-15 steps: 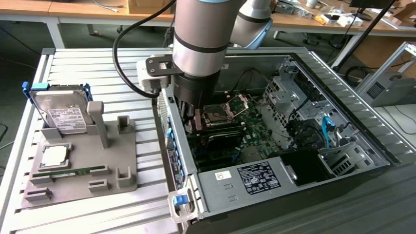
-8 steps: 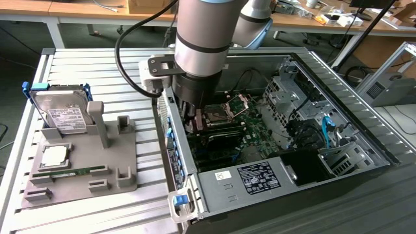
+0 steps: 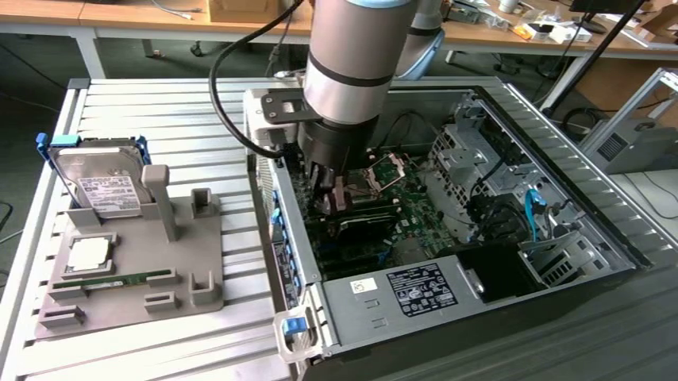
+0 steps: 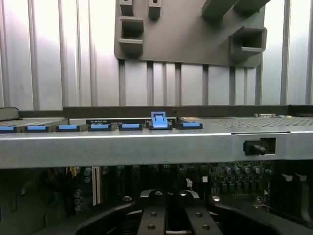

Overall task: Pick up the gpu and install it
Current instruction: 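Press down on the gpu until it lock into place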

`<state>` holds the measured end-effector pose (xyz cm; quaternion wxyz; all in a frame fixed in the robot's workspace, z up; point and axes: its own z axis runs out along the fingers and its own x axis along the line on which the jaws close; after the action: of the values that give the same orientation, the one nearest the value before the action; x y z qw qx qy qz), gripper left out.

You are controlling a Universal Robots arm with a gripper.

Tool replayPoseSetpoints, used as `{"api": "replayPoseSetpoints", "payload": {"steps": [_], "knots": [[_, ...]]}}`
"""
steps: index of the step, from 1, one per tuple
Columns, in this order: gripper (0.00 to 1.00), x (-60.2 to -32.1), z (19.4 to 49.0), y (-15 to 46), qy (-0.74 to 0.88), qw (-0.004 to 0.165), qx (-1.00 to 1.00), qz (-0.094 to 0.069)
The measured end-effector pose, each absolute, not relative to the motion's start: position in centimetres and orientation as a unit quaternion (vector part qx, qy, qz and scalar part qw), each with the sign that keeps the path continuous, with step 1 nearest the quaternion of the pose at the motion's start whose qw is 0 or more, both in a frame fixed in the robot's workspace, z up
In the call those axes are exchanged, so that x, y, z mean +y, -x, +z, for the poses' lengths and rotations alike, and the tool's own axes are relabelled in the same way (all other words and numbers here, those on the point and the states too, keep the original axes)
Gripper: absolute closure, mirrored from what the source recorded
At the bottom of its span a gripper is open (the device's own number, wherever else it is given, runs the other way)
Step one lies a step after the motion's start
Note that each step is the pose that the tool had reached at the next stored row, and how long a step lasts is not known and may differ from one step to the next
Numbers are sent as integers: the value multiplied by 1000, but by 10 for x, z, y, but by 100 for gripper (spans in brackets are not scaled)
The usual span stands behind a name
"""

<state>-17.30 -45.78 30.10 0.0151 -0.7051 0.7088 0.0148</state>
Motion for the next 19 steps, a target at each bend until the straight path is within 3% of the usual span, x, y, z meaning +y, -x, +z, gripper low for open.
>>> {"api": "replayPoseSetpoints", "payload": {"steps": [19], "knots": [[89,-458,296,129,705,15,709,15]]}}
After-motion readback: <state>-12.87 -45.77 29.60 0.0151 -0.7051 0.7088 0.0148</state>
